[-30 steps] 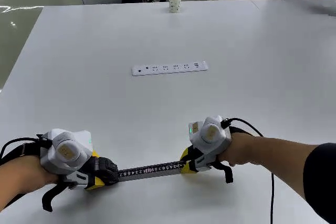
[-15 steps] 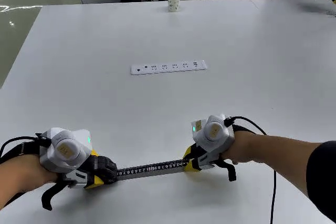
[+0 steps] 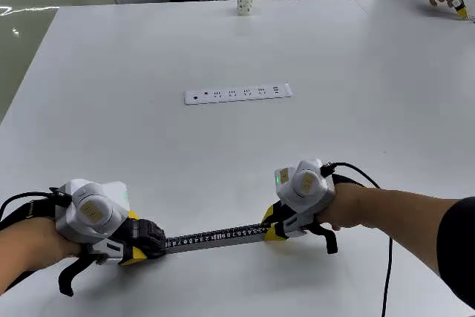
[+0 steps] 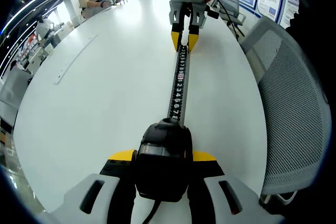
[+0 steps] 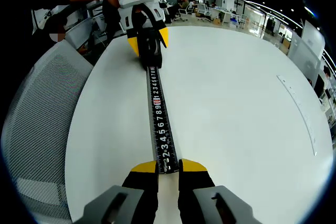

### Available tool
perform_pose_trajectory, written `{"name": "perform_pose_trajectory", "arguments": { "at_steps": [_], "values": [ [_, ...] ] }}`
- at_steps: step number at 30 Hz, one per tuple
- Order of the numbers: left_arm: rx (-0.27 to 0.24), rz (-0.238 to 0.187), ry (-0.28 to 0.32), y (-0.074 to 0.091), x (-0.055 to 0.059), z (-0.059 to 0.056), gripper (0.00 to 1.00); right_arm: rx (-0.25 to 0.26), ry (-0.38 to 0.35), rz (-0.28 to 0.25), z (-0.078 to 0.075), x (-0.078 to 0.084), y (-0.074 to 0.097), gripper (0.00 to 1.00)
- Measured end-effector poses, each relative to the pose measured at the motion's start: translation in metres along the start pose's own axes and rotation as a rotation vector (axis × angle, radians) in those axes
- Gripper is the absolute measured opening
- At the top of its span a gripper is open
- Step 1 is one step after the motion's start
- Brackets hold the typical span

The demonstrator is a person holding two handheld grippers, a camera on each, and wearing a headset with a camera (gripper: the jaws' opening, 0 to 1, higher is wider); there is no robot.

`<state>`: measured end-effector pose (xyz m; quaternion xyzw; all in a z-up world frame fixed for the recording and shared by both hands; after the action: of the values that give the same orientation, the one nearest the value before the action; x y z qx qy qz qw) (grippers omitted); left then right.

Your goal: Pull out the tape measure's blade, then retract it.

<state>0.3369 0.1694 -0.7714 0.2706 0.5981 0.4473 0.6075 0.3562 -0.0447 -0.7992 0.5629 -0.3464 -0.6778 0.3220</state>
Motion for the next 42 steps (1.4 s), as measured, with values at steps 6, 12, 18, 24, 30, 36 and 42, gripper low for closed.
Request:
{"name": "perform_pose_trajectory", "arguments": {
  "at_steps": [6,12,18,24,30,36,42],
  "values": [
    [-0.002,0.004,-0.002,0.0,0.0,0.0,0.32,0.002,0.01,-0.001,-0.001,0.003,0.001,0.1],
    [-0.001,0.005,-0.002,0.0,0.0,0.001,0.32,0.002,-0.002,-0.001,-0.002,0.006,0.004,0.1],
    [-0.001,0.002,-0.001,0.0,0.0,0.001,0.32,0.001,-0.009,0.002,-0.003,0.01,0.006,0.1],
    [-0.003,0.002,0.0,0.0,0.001,0.001,0.32,-0.004,-0.02,-0.001,-0.003,0.012,0.01,0.1],
    [-0.002,0.0,-0.001,0.0,0.001,0.0,0.32,0.0,-0.027,0.006,-0.005,0.019,0.015,0.1],
    [-0.002,0.001,0.0,0.0,0.002,0.0,0.32,0.003,-0.031,0.011,-0.006,0.023,0.017,0.1],
    [-0.005,0.001,-0.001,0.0,0.001,0.0,0.32,0.001,-0.03,0.011,-0.006,0.023,0.018,0.1]
  ]
}}
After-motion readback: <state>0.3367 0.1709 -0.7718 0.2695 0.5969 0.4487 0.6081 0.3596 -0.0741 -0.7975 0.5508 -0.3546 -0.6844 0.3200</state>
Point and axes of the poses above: the centre of the closed fingertips' face, and the gripper's own axes: y roughly backward along the fingers, z roughly to its left, x roughly out of its underside, the point moved 1 cm from there along y, roughly backward along the fingers, and after that the axes turned 7 degrees about -y, right-handed, at the moved point
